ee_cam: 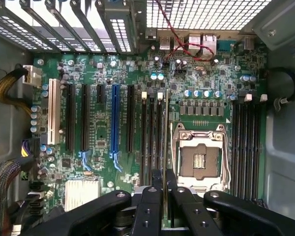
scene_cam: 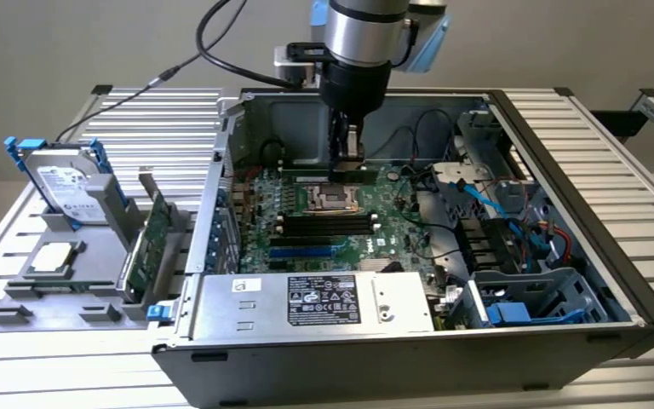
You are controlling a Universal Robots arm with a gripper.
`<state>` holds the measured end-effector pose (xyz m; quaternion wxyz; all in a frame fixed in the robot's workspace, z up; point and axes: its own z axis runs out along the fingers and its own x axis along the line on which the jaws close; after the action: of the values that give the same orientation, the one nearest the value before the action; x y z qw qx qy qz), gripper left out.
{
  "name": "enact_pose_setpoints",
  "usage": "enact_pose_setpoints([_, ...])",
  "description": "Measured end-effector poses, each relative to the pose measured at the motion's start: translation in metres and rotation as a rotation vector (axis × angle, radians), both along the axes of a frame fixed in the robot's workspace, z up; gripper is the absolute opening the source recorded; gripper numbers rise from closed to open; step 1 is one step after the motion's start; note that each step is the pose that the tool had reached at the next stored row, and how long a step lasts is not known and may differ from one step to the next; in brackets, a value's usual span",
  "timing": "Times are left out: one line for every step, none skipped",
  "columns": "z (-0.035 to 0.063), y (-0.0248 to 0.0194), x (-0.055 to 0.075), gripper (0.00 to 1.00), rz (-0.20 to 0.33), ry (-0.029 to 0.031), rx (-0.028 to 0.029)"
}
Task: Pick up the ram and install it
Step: 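Insert the ram into the slot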
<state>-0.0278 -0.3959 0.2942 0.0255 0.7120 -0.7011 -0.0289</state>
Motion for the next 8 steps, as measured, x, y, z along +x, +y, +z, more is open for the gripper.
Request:
enact_pose_setpoints([-0.0018, -0.0001, 0.0, 0.14, 0.0, 0.0, -0.0001])
enact_pose_setpoints([-0.0037, -0.0002, 0.0, 0.14, 0.0, 0.0, -0.0001])
enact_pose_setpoints([-0.0055, -0.0004, 0.0, 0.14, 0.0, 0.0, 0.0])
enact_pose_setpoints([-0.0073, -0.0006, 0.0, 0.14, 0.0, 0.0, 0.0])
enact_pose_setpoints([-0.0091, -0.0008, 0.0, 0.14, 0.0, 0.0, -0.0001])
enact_pose_setpoints([-0.0109, -0.0011, 0.0, 0.14, 0.0, 0.0, 0.0])
enact_pose_setpoints([-0.0128, -0.0014, 0.0, 0.14, 0.001, 0.0, 0.0])
enact_pose_setpoints([-0.0147, -0.0017, 0.0, 0.14, 0.001, 0.0, 0.0])
